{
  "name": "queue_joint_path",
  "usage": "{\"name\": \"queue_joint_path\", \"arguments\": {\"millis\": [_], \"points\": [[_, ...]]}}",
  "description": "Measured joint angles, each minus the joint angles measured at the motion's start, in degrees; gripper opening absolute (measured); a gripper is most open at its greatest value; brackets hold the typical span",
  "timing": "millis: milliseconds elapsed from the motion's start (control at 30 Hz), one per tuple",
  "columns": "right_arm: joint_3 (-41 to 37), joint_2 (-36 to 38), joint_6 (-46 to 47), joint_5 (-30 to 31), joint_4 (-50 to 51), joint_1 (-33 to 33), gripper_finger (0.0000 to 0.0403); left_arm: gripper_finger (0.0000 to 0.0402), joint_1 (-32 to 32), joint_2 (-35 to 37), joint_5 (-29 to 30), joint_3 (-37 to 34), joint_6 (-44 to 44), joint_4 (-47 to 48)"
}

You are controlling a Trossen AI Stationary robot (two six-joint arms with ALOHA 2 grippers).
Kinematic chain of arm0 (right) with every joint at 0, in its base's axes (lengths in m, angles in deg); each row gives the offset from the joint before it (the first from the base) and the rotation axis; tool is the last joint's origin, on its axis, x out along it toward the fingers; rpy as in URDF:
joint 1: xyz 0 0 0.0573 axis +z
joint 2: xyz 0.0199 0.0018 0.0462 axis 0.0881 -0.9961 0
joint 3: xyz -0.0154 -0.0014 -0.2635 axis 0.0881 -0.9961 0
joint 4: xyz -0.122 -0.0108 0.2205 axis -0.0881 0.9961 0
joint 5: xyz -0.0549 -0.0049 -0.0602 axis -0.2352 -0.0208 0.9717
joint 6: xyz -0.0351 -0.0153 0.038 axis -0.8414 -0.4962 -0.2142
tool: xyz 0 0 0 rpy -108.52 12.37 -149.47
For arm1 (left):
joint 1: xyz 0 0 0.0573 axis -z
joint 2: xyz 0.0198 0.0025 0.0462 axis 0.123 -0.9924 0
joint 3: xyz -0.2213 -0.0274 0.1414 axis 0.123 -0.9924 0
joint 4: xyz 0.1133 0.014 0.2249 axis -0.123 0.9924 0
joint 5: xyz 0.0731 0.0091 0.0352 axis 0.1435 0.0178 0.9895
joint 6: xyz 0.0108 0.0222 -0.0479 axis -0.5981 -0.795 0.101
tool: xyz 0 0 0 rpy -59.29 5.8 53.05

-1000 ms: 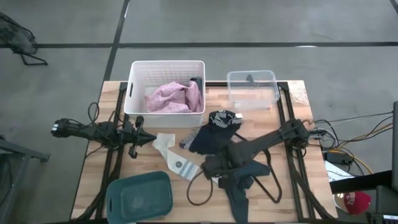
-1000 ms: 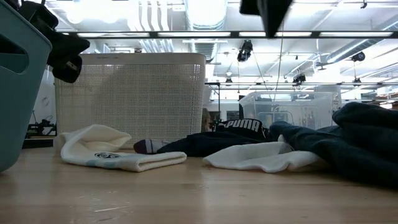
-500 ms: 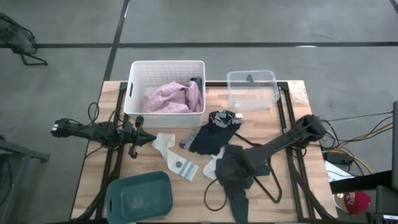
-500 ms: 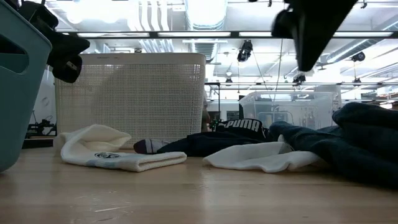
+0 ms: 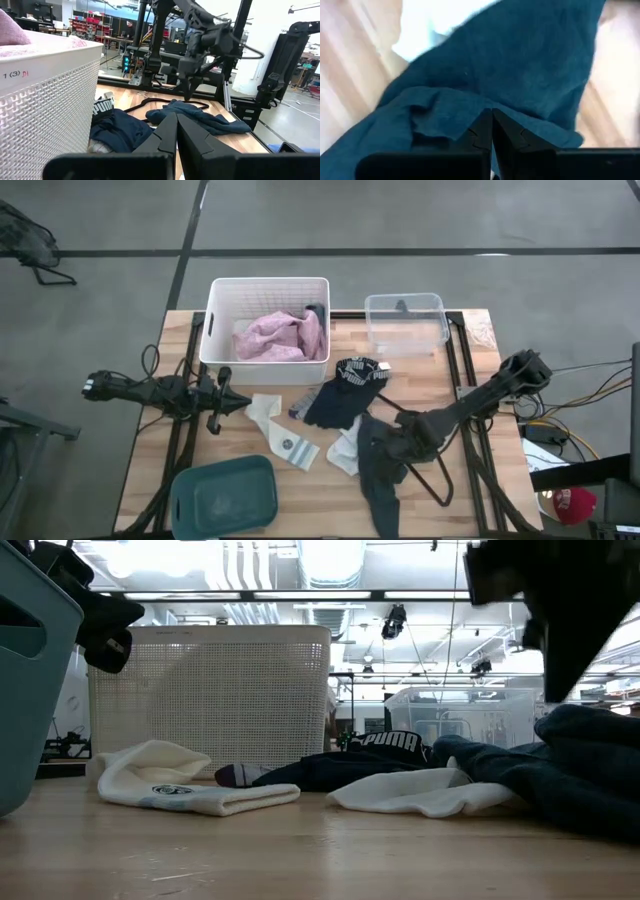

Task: Pick & Place Cloths
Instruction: Put the blue underwear in the transparent bin

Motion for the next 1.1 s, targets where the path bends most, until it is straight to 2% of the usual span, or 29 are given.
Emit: {"name": "queue_joint_path", "arguments": {"millis": [100, 233, 500, 667, 800, 900, 1033, 1100], "points": [[-3.39, -0.22, 3.1, -1.97, -4.13, 0.04, 0.0017, 0.0012, -0.02, 0.0, 0.0, 0.0, -0.02, -0.02], [-6.74, -0.5, 6.92, -5.02, -9.58, 0.03, 0.005, 0.0012, 0.0, 0.0, 0.0, 0.0, -0.02, -0.02], [-8.18, -1.07, 7.67, -3.72, -10.52, 0.01, 0.0141, 0.0012, 0.0, 0.0, 0.0, 0.0, -0.02, -0.02], [-8.48, -3.14, 5.21, -2.03, -12.76, -0.01, 0.0167, 0.0012, -0.02, 0.0, 0.0, 0.0, -0.02, -0.04], [-8.41, -5.59, 2.16, -2.02, -15.52, -0.01, 0.0148, 0.0012, -0.01, 0.0, 0.0, 0.0, -0.02, -0.02], [-8.0, -6.94, 0.67, -1.85, -16.33, -0.01, 0.0107, 0.0012, -0.02, 0.0, 0.0, 0.0, -0.02, -0.02], [-6.91, -7.8, -2.47, -1.87, -16.26, -0.01, 0.0031, 0.0012, 0.0, 0.0, 0.02, 0.0, -0.02, -0.04], [-5.84, -7.81, -4.36, -1.73, -15.94, -0.01, 0.0019, 0.0012, 0.0, 0.0, 0.02, 0.0, -0.01, -0.02]]}}
